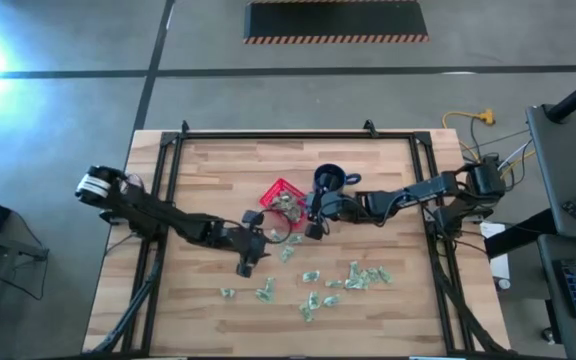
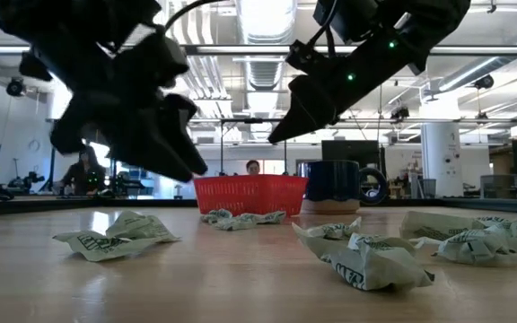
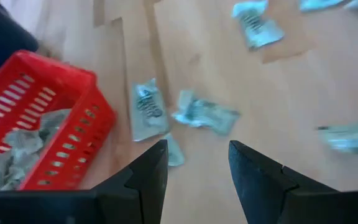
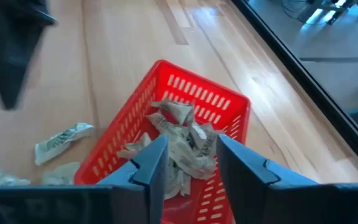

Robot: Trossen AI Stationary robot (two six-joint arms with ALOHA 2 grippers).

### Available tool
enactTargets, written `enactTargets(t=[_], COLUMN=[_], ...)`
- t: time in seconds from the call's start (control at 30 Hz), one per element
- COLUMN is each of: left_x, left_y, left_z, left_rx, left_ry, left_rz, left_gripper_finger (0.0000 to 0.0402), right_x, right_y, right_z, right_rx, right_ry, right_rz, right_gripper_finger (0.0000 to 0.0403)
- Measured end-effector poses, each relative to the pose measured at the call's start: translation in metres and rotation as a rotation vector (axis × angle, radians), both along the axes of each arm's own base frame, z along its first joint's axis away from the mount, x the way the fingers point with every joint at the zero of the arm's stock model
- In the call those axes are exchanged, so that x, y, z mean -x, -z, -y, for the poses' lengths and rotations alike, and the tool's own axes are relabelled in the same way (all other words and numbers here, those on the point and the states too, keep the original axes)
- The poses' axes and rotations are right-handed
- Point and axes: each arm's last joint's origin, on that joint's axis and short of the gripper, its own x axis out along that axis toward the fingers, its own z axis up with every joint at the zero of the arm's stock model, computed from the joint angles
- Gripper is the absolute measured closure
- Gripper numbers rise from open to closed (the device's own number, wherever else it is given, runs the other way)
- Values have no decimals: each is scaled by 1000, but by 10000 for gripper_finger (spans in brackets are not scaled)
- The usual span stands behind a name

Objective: Pick and place items into bin
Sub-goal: Put the stevia packet into the bin

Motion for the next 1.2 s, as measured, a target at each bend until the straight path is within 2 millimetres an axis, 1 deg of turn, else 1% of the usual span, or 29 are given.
enactTargets(t=[0.2,0.33,0.53,0.73,0.8,0.97,1.2], left_x=[-9,-12,-22,-25,-26,-28,-28], left_y=[21,31,35,34,34,36,37], left_z=[-1,-3,-5,-13,-17,-30,-32], left_rx=[-132,-137,-127,-105,-70,84,98], left_ry=[-54,-67,-93,-131,-147,-172,-174], left_rz=[-14,-38,-43,-38,-40,-57,-69], left_gripper_finger=[248,249,249,249,249,250,253], right_x=[0,1,2,6,8,12,15], right_y=[0,0,0,2,4,8,10], right_z=[-13,-23,-38,-51,-54,-60,-64], right_rx=[9,11,15,14,3,-17,-29], right_ry=[-49,-78,-127,-165,-165,-164,-166], right_rz=[-7,-8,-13,-43,-56,-96,-123], right_gripper_finger=[261,267,276,280,279,284,289])
